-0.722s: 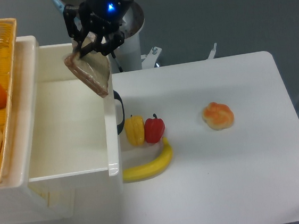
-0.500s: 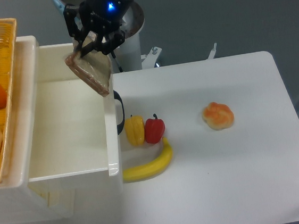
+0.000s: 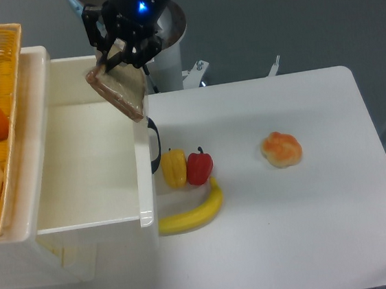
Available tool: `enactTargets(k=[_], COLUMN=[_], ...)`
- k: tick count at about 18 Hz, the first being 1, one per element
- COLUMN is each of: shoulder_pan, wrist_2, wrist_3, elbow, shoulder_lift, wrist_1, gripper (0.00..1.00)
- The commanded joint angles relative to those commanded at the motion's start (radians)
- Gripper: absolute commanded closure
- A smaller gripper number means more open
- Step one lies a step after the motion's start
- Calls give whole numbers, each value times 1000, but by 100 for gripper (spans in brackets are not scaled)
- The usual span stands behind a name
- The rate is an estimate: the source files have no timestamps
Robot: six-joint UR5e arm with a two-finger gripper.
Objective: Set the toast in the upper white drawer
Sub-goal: 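Hold the bagged toast slice above the open white drawer, then lower the bagged toast into the white drawer with the gripper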
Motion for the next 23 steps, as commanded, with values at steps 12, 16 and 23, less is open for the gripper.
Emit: enactTargets(k=[12,16,23], shoulder_pan=[-118,-138,-149], wrist_2=[-6,-6,2], wrist_3=[-141,-140,-129], elbow=[-6,-11,-17], shoulder_lift=[-66,-86,-127], wrist_1=[134,134,137], gripper=[90,90,89])
